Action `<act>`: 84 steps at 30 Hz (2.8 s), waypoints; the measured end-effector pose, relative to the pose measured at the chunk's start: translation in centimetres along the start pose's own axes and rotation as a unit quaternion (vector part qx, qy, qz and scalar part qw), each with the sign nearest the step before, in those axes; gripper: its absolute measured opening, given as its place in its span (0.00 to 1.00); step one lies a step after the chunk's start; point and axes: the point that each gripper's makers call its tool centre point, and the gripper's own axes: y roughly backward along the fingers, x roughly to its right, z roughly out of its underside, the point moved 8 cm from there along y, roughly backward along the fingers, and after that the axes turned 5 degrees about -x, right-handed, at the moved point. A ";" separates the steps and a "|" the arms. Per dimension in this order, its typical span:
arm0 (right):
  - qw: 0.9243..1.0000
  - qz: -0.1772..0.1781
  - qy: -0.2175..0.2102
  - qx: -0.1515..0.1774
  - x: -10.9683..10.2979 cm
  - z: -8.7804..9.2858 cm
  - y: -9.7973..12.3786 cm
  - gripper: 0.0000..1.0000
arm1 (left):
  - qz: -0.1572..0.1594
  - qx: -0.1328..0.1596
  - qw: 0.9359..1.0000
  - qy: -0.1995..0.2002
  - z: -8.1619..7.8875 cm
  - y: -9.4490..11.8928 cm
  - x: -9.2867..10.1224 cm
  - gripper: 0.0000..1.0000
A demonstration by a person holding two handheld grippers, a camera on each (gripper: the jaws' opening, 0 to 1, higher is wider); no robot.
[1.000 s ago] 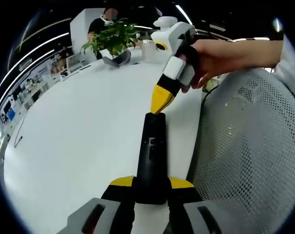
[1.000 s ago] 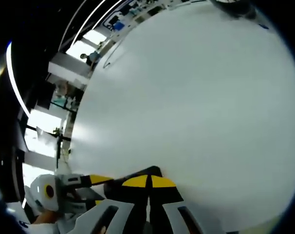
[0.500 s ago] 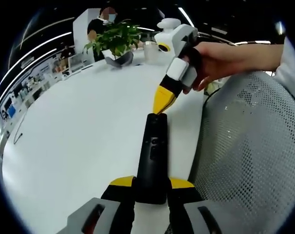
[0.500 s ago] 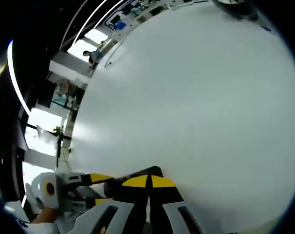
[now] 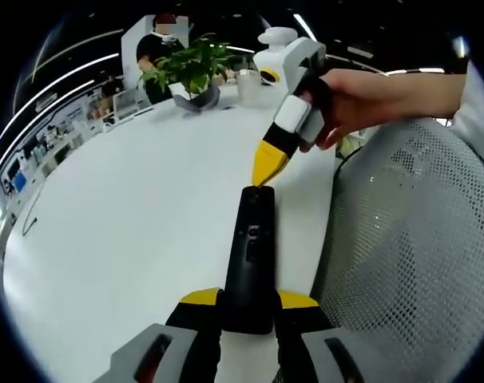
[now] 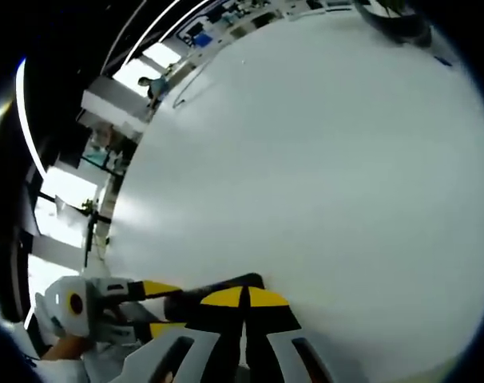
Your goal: Press the specified remote control buttons in sequence, fully releasing each button before pressing the next.
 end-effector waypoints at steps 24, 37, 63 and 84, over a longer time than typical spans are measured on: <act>0.999 -0.028 0.018 -0.021 -0.7 0.3 -0.8 0.00 | 0.000 0.008 1.000 -0.001 -0.1 -0.1 0.1 0.25; 0.999 -0.014 0.045 -0.012 -0.9 0.7 -0.8 0.00 | -0.001 0.010 1.000 -0.001 0.0 -0.1 0.2 0.25; 0.999 -0.031 0.038 -0.021 -1.1 0.5 -1.0 0.00 | 0.000 0.011 1.000 -0.003 -0.1 0.0 0.2 0.25; 0.997 -0.025 0.070 -0.031 -1.6 0.7 -1.2 0.00 | 0.000 0.011 1.000 -0.004 -0.1 0.0 0.2 0.25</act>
